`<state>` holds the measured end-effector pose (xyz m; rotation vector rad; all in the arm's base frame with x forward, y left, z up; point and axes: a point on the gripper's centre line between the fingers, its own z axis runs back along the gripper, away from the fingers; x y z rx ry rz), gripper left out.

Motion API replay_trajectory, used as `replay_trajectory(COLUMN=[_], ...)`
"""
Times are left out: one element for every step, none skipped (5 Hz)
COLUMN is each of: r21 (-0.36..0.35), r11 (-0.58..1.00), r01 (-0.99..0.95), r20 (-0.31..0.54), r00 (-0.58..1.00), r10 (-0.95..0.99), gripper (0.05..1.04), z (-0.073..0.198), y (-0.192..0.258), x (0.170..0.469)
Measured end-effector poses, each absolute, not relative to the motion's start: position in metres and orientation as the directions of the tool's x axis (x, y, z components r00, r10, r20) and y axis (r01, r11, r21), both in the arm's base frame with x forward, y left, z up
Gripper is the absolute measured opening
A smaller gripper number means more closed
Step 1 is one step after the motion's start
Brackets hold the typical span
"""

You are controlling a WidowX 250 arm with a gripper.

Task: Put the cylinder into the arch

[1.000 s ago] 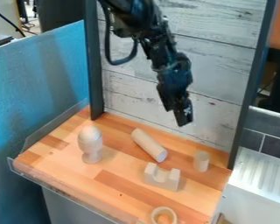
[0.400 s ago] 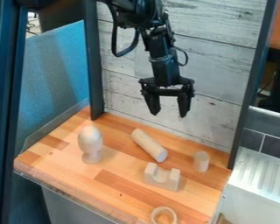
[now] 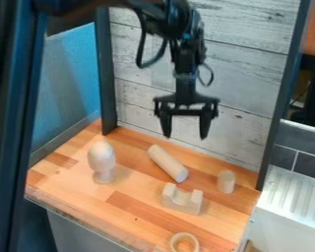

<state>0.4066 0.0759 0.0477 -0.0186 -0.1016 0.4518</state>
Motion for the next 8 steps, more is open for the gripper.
replay_trajectory(r21=[0.002,0.014,-0.006,-0.046,-0.081,-0.108,-0.113,-0.079], r11=[0.876,0.857,0.823,0.798,0.779,0.753,0.717,0.683], r01=[-0.483,-0.515,-0.568,-0.600,-0.621,-0.649,-0.687,-0.727], r20=[0.153,0.231,0.300,0.359,0.384,0.393,0.372,0.341], r00=[0.865,0.836,0.784,0.736,0.702,0.668,0.640,0.624], r10=[0.477,0.498,0.543,0.574,0.599,0.632,0.672,0.703], gripper=[1.001,1.001,1.001,1.001,1.001,1.001,1.001,1.001], z=[0.023,0.005,-0.002,-0.002,0.002,-0.002,-0.011,-0.019], y=[0.080,0.077,0.082,0.084,0.086,0.092,0.093,0.097], x=[0.400,0.397,0.400,0.406,0.413,0.420,0.425,0.425])
